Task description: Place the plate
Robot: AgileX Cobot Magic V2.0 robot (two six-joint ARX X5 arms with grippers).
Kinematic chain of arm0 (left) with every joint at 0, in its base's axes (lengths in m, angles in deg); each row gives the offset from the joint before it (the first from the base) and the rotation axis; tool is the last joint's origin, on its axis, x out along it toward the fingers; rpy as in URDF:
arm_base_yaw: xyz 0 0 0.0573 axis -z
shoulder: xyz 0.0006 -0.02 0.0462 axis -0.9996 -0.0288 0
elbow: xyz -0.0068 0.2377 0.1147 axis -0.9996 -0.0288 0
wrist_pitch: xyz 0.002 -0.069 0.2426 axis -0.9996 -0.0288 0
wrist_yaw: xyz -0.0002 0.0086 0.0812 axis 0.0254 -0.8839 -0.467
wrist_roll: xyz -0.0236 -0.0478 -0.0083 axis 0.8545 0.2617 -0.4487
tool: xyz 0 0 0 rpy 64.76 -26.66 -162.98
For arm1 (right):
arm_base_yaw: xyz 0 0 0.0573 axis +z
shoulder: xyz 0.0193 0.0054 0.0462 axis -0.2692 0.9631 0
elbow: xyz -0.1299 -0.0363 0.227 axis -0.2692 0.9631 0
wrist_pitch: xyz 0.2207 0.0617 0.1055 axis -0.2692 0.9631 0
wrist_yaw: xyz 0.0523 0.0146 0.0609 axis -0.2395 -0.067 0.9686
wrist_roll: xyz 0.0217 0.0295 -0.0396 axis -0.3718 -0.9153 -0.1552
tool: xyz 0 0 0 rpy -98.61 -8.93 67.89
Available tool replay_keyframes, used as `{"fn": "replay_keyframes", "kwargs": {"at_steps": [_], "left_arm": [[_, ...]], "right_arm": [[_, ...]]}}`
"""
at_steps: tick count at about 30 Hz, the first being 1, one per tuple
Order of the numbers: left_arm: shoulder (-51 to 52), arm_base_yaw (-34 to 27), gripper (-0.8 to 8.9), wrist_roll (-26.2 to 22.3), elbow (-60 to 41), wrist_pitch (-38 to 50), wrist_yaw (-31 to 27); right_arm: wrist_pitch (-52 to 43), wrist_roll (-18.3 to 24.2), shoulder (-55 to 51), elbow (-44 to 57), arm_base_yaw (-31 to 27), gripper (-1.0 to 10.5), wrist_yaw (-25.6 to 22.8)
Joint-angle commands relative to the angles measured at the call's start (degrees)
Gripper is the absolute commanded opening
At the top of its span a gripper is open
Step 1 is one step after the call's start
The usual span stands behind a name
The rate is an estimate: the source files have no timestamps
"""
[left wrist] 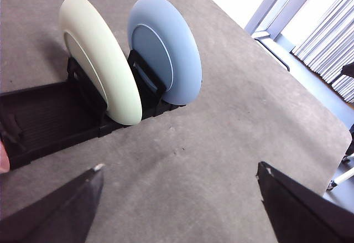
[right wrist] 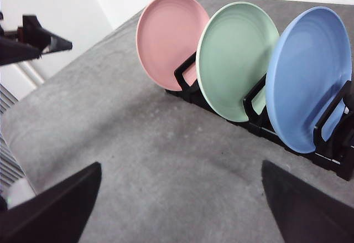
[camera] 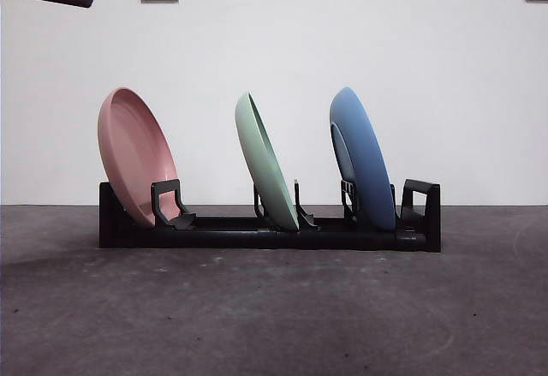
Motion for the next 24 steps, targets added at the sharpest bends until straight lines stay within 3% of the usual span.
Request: {"fn": "replay_keyframes", "kwargs": {"at_steps": [1, 7, 10, 17, 21, 24], "left_arm": [[0.68, 0.22, 4.46, 1.18, 1.46, -0.72, 0.2], [3.78, 0.22, 4.47, 1.14, 1.97, -4.2, 0.2], [5.6, 0.22, 4.47, 1.14, 1.97, -5.81, 0.2], [8.68, 0.22, 4.53, 0.92, 1.97, -8.13, 0.2], [9.99, 0.22, 5.3, 0.96, 1.97, -8.92, 0.22], [11.02, 0.22, 5.37, 1.22, 1.97, -9.53, 0.22]], "right_arm": [[-2.38, -5.31, 1.88, -0.68, 0.24, 5.4, 0.2], [-7.13, -10.19, 7.93, -1.6, 2.25, 5.5, 0.33], [-7.61, -10.47, 12.74, -3.93, 3.43, 5.5, 0.31], [-6.84, -11.32, 28.85, -15.78, 5.11, 5.5, -0.33], [-5.53, -11.74, 37.94, -23.71, 5.11, 5.5, -1.6], [-4.33, -11.91, 45.03, -30.23, 4.85, 5.5, -1.73]]}}
